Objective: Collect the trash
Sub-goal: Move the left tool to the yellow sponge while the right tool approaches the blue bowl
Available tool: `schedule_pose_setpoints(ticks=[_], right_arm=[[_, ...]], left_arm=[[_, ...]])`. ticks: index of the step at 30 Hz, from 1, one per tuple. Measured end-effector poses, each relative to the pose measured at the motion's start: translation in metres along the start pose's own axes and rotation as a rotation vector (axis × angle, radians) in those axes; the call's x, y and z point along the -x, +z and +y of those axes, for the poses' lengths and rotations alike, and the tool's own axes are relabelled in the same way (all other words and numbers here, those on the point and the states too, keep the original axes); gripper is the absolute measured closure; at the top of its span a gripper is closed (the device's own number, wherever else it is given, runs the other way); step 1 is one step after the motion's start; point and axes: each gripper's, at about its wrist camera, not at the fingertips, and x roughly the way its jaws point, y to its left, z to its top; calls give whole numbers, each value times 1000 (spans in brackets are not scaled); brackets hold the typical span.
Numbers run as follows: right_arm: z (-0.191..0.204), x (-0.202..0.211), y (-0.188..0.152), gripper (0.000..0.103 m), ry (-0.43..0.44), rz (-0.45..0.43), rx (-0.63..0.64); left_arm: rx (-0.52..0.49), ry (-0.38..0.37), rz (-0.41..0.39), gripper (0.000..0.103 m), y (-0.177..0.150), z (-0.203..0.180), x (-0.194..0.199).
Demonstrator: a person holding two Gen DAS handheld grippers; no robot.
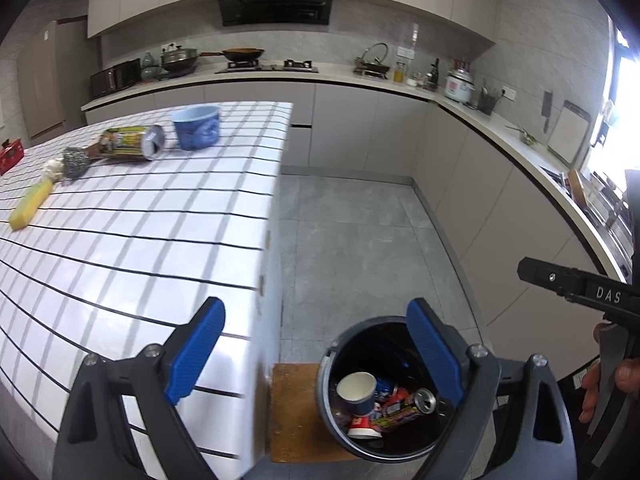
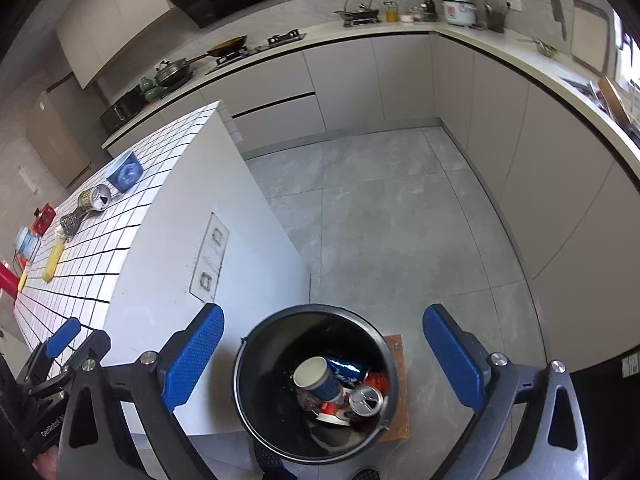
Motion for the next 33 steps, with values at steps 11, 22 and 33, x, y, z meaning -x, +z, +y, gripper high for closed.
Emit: schedule_pose_setpoints(ticks=[11,22,33], right_arm=[[88,-19,28,2,52,-23,85],[209,-54,51,2,98,-9,181],[313,-95,72,2,125,0,236]], left_arm=[[108,114,-39,10,19,108,14],[204,196,-51,10,38,237,10],[267,246,-45,10,55,340,-5]])
